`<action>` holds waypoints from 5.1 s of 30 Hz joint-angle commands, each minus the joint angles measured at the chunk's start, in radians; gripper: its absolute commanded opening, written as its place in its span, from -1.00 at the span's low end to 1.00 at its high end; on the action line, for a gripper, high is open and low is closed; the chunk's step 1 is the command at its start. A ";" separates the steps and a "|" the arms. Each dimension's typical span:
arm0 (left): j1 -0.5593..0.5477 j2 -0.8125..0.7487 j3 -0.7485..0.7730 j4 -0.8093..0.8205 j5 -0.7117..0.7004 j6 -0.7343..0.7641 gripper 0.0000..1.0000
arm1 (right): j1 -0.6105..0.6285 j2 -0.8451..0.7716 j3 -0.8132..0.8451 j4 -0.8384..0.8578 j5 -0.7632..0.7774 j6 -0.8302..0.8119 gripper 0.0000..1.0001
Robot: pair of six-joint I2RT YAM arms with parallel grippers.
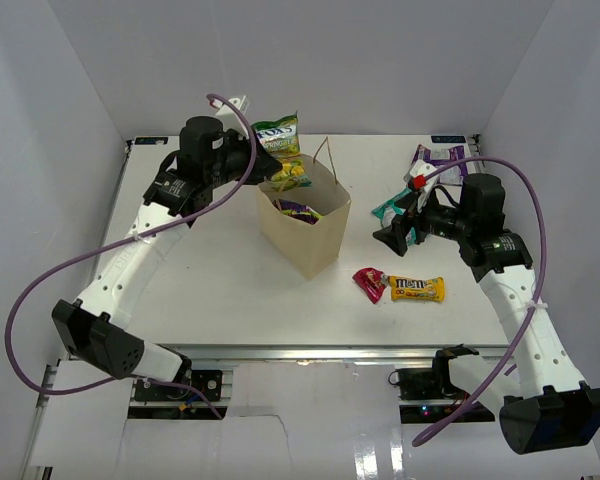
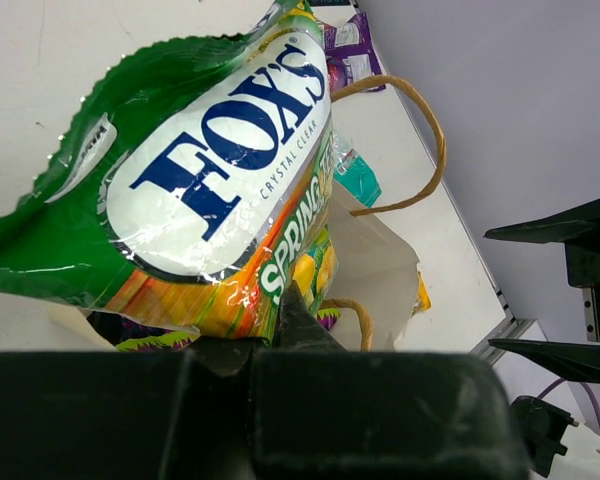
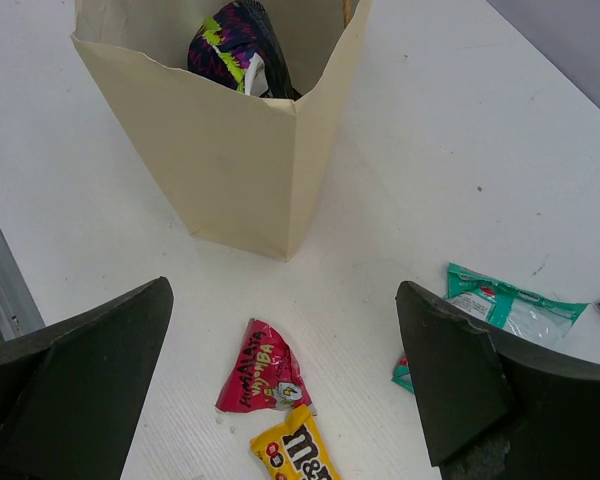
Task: Place the snacks into the paper bag
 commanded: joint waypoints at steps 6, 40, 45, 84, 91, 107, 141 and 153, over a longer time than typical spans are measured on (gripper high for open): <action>-0.004 0.071 0.067 0.042 0.041 0.038 -0.67 | -0.008 -0.014 -0.009 0.010 0.005 -0.004 0.96; -0.032 -0.046 -0.117 0.030 0.280 0.145 0.38 | -0.008 0.016 -0.043 -0.013 0.046 -0.032 0.96; -0.072 0.000 -0.088 -0.035 0.025 0.118 0.38 | -0.007 0.013 -0.047 -0.012 0.043 -0.029 0.96; -0.155 0.115 0.190 -0.118 -0.337 0.069 0.43 | -0.008 0.001 -0.075 0.001 0.034 0.007 0.96; -0.153 0.015 0.138 -0.113 -0.474 0.039 0.60 | -0.007 0.004 -0.073 0.008 0.032 0.010 0.96; -0.153 0.100 0.130 -0.161 -0.408 -0.096 0.60 | -0.007 -0.002 -0.078 0.018 0.043 0.042 0.96; -0.162 0.321 0.220 -0.116 -0.129 -0.122 0.59 | -0.005 -0.008 -0.104 0.028 0.069 0.054 0.96; -0.159 -0.092 0.004 0.060 -0.251 -0.082 0.71 | -0.007 -0.005 -0.099 -0.009 0.026 -0.007 0.96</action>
